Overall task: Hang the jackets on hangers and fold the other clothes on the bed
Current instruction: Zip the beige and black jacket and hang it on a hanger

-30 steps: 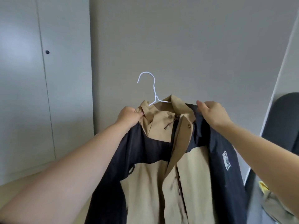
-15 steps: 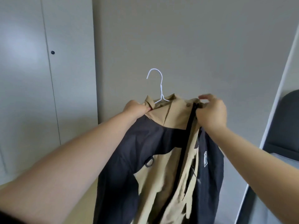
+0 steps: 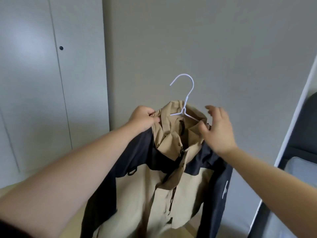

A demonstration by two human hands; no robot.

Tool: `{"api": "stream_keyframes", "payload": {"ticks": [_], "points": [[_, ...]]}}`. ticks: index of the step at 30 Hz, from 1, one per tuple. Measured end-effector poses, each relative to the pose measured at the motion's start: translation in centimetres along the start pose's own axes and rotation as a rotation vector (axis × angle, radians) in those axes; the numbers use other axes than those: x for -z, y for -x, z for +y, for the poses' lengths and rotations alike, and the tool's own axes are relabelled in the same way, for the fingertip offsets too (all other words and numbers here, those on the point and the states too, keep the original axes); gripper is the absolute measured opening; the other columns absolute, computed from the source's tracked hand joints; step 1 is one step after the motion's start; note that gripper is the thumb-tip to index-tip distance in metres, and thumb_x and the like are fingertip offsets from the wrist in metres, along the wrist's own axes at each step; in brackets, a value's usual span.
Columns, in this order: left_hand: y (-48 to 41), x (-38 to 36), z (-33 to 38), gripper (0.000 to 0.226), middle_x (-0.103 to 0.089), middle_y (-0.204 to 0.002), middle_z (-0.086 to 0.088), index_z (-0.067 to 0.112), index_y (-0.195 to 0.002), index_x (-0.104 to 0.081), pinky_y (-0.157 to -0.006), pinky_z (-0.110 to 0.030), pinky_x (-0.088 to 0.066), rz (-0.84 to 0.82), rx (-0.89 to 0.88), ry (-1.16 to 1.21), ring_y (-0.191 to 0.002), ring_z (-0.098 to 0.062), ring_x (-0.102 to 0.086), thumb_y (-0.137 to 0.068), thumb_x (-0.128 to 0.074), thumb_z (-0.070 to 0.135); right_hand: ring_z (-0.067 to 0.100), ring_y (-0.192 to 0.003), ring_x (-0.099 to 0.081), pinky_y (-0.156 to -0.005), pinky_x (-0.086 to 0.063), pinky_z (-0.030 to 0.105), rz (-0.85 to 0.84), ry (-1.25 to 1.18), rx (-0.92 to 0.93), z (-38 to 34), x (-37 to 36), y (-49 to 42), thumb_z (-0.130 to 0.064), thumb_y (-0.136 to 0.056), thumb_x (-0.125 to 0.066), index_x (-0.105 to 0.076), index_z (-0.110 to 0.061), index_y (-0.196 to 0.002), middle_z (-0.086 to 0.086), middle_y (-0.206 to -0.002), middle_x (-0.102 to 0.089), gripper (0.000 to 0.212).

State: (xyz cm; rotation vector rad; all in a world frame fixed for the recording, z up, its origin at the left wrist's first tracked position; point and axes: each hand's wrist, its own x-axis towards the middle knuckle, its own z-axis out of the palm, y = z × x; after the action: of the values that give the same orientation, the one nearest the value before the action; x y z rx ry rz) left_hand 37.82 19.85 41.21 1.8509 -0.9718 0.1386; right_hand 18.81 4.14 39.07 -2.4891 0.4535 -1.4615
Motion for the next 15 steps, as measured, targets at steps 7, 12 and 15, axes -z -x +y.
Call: {"api": "stream_keyframes", "payload": {"ticks": [7, 12, 15], "points": [[1.0, 2.0, 2.3, 0.017, -0.049, -0.062, 0.001, 0.015, -0.064, -0.049, -0.060, -0.031, -0.027, -0.028, -0.427, -0.605, -0.067, -0.027, -0.051, -0.075, -0.059, 0.006, 0.031, -0.075, -0.060, -0.061, -0.038, 0.032, -0.436, 0.069, -0.239, 0.7, 1.4, -2.3, -0.024, -0.084, -0.067, -0.057, -0.013, -0.068, 0.006, -0.069, -0.060, 0.022], [3.3, 2.8, 1.8, 0.011, -0.059, -0.077, -0.011, 0.009, -0.077, -0.058, -0.069, -0.038, -0.034, 0.452, -0.704, -0.646, -0.075, -0.031, -0.054, -0.075, -0.047, 0.008, 0.035, -0.068, -0.058, -0.057, -0.034, 0.032, 0.004, 0.072, 0.019, -0.9, 1.7, -1.6, -0.009, -0.076, -0.056, -0.054, -0.018, -0.081, 0.011, -0.073, -0.064, 0.010], [5.4, 1.4, -0.2, 0.009, -0.063, -0.100, -0.008, 0.012, -0.093, -0.057, -0.073, -0.038, -0.045, -0.065, -0.446, -0.835, -0.093, -0.033, -0.059, -0.089, -0.052, 0.018, 0.035, -0.091, -0.062, -0.071, -0.047, 0.034, -0.507, 0.329, -0.137, -0.9, 0.7, -0.5, -0.008, -0.078, -0.056, -0.064, -0.016, -0.088, 0.014, -0.097, -0.069, 0.015]]}}
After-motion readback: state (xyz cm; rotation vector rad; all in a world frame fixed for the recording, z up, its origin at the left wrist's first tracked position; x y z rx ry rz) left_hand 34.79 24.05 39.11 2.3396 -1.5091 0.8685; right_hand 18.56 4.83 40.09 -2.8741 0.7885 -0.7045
